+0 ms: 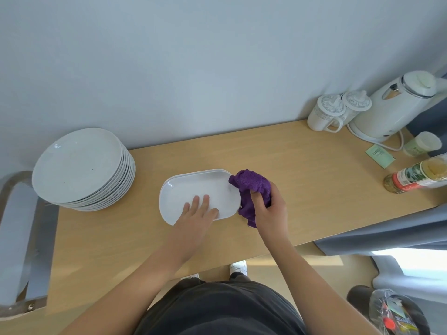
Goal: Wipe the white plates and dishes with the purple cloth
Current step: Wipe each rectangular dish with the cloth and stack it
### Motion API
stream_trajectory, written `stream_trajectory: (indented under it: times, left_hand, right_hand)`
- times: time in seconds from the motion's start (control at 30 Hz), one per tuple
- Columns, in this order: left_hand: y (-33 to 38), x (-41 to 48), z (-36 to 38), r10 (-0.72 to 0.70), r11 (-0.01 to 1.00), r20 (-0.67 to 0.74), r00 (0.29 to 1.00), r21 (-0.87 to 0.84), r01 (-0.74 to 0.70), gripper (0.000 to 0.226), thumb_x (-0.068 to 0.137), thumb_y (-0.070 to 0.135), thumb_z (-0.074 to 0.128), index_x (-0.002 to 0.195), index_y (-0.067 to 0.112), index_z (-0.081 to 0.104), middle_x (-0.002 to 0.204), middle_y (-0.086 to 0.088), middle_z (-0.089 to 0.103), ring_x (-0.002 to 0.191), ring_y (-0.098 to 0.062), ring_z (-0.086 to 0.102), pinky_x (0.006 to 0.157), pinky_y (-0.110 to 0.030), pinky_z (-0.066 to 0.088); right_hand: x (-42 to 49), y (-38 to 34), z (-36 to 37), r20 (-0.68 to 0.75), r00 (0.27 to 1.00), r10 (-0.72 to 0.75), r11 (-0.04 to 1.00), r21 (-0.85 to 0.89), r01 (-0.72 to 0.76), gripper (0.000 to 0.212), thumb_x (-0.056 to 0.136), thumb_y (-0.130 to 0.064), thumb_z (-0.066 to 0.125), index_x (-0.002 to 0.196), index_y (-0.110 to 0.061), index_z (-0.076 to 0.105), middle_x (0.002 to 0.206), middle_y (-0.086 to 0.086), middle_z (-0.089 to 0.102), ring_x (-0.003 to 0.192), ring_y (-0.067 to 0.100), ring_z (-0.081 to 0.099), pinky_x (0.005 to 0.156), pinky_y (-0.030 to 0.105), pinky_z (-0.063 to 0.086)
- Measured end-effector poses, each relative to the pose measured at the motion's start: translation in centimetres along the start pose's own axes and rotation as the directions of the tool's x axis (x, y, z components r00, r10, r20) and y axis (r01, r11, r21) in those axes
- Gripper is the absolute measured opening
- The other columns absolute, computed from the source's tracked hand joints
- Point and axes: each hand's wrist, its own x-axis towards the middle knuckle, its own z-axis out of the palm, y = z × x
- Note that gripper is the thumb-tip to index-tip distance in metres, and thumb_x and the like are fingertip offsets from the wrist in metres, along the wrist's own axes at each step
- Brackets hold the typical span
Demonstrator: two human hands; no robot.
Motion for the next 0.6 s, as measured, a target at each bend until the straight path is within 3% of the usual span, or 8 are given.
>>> stream_trajectory:
  times: [0.13,0.2,0.27,0.33,0.37,0.47,0.53,0.6]
  left_hand:
    - [-0.4,-0.4,-1.0,-0.037,0.994,-0.170,0.985,-0.108,0.018,0.067,0.056,-0.009,0.087,0.115,0.012,0.064,0.119,-0.017,0.069,0.105,-0.039,0.068,0.080,-0.048,0.057]
    - [-0.4,-0.3,-2.3,-0.117,0.965,-0.290,0.950,-0.260,0.040,0.040,0.080,0.000,0.074,0.118,0.011,0.066,0.119,-0.011,0.071,0.100,-0.033,0.072,0.074,-0.044,0.061]
    - [-0.6,0.1,-4.8,-0.259,0.887,-0.332,0.907,-0.453,0.088,0.026,0.096,0.019,0.054,0.116,0.009,0.068,0.097,-0.006,0.075,0.076,-0.027,0.072,0.062,-0.030,0.058]
    - [-1.0,0.5,-7.9,-0.418,0.779,-0.302,0.857,-0.605,0.167,0.024,0.099,0.024,0.052,0.101,0.012,0.072,0.065,0.001,0.062,0.056,-0.018,0.055,0.053,-0.022,0.043]
    - [-1.2,0.8,-9.2,-0.475,0.710,-0.269,0.838,-0.679,0.184,0.023,0.099,0.026,0.054,0.090,0.012,0.070,0.060,-0.001,0.055,0.054,-0.019,0.048,0.052,-0.028,0.038]
    - [-1.8,1.2,-12.2,-0.534,0.383,-0.115,0.838,-0.916,0.118,0.033,0.093,0.039,0.057,0.089,0.009,0.068,0.078,-0.018,0.065,0.070,-0.034,0.057,0.065,-0.046,0.045]
    - [-1.7,1.3,-13.4,-0.527,0.223,-0.066,0.848,-0.973,0.063,0.035,0.092,0.042,0.056,0.094,0.010,0.070,0.084,-0.020,0.067,0.072,-0.031,0.058,0.071,-0.043,0.048]
    - [-1.8,1.4,-14.0,-0.518,0.152,-0.049,0.854,-0.988,0.036,0.026,0.096,0.034,0.053,0.097,0.016,0.073,0.091,-0.018,0.071,0.083,-0.037,0.065,0.084,-0.051,0.053]
  right_hand:
    - [0.0,-0.8,0.0,-0.011,0.999,-0.046,0.998,0.031,0.047,0.028,0.100,-0.012,0.051,0.105,-0.035,0.066,0.076,0.000,0.066,0.070,0.032,0.068,0.051,0.031,0.055]
    - [0.1,-1.2,0.0,-0.021,0.996,-0.084,0.996,0.031,0.084,0.032,0.099,-0.011,0.051,0.104,-0.038,0.066,0.078,-0.003,0.067,0.076,0.031,0.069,0.053,0.030,0.055]
    - [0.1,-2.1,0.3,-0.023,0.992,-0.120,0.992,0.046,0.121,0.033,0.099,-0.011,0.051,0.107,-0.039,0.066,0.086,-0.011,0.070,0.080,0.023,0.070,0.057,0.030,0.056]
    - [0.1,-3.5,1.0,-0.024,0.985,-0.173,0.980,0.100,0.174,0.033,0.100,-0.009,0.051,0.117,-0.033,0.065,0.094,-0.013,0.070,0.079,0.010,0.069,0.059,0.026,0.055]
    - [0.2,-4.3,1.5,-0.028,0.978,-0.207,0.970,0.127,0.209,0.033,0.100,-0.007,0.051,0.123,-0.027,0.063,0.100,-0.015,0.070,0.081,0.003,0.068,0.061,0.019,0.053]
    - [0.8,-6.8,3.4,0.010,0.951,-0.308,0.941,0.150,0.303,0.036,0.100,-0.005,0.051,0.133,-0.018,0.059,0.120,-0.025,0.066,0.098,-0.010,0.063,0.073,0.008,0.047]
    - [1.3,-7.8,5.1,0.090,0.923,-0.375,0.926,0.091,0.367,0.042,0.101,-0.013,0.052,0.142,-0.024,0.052,0.138,-0.025,0.057,0.111,-0.003,0.061,0.081,0.015,0.049]
    - [1.6,-7.7,6.6,0.180,0.885,-0.429,0.902,0.038,0.430,0.051,0.097,-0.025,0.052,0.147,-0.033,0.046,0.146,-0.023,0.050,0.116,0.009,0.061,0.091,0.033,0.054]
